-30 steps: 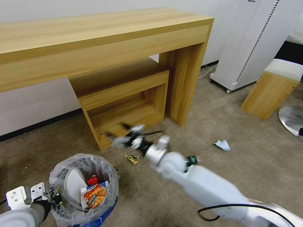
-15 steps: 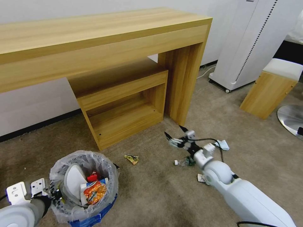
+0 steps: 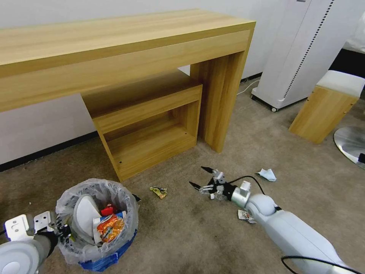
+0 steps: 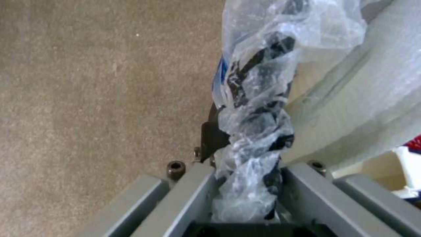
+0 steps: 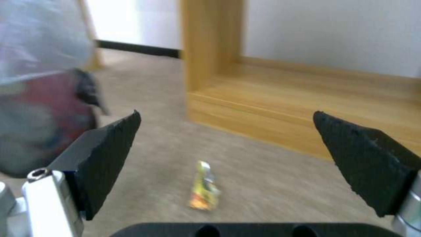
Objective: Pick up the trash bin and place the garbage on the floor into it.
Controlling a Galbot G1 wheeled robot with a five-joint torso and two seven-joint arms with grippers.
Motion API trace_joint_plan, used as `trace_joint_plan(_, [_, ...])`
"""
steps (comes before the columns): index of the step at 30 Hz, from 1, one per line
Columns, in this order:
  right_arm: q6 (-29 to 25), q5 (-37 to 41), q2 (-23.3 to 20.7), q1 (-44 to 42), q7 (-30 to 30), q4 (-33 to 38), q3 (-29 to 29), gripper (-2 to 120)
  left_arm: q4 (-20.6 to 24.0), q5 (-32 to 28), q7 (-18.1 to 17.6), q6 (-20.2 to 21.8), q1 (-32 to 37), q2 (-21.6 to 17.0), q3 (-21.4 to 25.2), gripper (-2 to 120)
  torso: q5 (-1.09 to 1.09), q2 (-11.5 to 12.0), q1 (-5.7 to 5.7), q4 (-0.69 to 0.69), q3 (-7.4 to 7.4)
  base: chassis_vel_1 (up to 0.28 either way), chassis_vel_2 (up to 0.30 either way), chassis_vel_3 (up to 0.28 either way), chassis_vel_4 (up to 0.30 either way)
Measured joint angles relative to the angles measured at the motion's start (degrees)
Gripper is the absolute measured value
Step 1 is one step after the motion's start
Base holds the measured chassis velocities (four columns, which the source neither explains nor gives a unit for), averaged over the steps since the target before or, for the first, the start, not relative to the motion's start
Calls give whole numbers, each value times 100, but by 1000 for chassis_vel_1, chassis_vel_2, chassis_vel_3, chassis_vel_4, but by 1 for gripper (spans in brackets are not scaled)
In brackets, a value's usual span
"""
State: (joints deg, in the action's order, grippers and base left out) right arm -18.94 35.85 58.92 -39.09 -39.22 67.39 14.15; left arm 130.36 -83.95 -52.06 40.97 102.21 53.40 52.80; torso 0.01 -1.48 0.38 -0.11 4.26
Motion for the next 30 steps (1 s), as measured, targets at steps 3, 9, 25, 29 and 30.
trace_joint_plan(3, [-59, -91, 312, 332, -192, -419, 354, 100, -50, 6, -21, -13, -16, 38, 0, 0, -2, 0, 0, -1, 0, 0, 0, 0, 0])
trace_joint_plan(9, [208, -569, 905, 656, 683, -931, 768, 100, -63, 51, -22, -14, -49, 140, -53, 0, -1, 0, 0, 0, 0, 0, 0, 0, 0])
trace_joint_plan(25, [1655, -254, 1660, 1137, 2646, -1421, 1572, 100, -187, 349, 92, -6, -85, 328, -190, 0, -2, 0, 0, -1, 0, 0, 0, 0, 0])
trace_joint_plan(29, [1773, -206, 1769, 1173, 2774, -1589, 1677, 100, -219, 407, 123, -6, -89, 347, -207, 0, -2, 0, 0, -2, 0, 0, 0, 0, 0])
trace_joint_plan(30, [1814, -209, 1824, 1189, 2821, -1660, 1712, 100, -221, 421, 135, -6, -95, 352, -214, 0, -1, 0, 0, -2, 0, 0, 0, 0, 0])
